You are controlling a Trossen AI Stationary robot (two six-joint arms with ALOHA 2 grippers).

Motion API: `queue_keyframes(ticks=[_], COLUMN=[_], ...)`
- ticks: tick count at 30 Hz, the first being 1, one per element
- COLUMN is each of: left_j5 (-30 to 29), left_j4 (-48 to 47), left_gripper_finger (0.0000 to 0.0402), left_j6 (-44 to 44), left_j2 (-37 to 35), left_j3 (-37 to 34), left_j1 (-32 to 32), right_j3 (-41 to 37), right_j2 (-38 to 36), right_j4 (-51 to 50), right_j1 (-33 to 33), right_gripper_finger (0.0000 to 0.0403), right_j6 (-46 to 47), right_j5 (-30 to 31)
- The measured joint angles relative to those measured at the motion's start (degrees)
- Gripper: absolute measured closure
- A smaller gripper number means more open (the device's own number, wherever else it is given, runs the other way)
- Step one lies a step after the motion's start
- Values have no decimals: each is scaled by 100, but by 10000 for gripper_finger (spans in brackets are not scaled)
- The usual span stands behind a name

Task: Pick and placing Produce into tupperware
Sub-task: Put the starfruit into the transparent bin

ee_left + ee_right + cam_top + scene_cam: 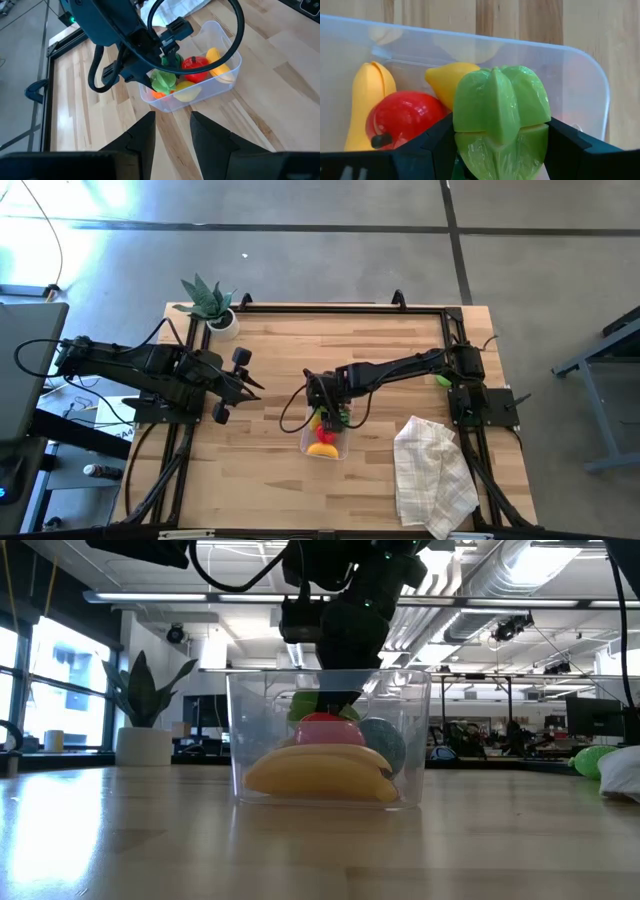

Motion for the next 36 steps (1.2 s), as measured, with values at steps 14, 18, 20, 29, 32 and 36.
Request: queue_keyframes(ticks=[14, 18, 20, 29, 32, 36], left_j5=[-1, 0, 0, -2, 0, 0], left_j4=[0, 0, 2, 0, 0, 2], left_gripper_finger=[291, 291, 291, 291, 291, 291], left_j6=[-1, -1, -1, -1, 1, -1], left_j2=[0, 0, 0, 0, 0, 0], left_j3=[1, 2, 2, 0, 2, 2], left_j1=[2, 2, 2, 1, 0, 1], right_j3=[0, 0, 0, 0, 0, 0], right_j2=[0, 0, 0, 2, 2, 3], right_j4=[-167, -185, -185, -141, -141, -149], right_j1=[0, 0, 3, 53, 68, 94], right_gripper_finger=[186, 186, 186, 186, 186, 185], right_j6=[300, 301, 269, -50, -91, -106], right_j5=[59, 59, 59, 39, 35, 27])
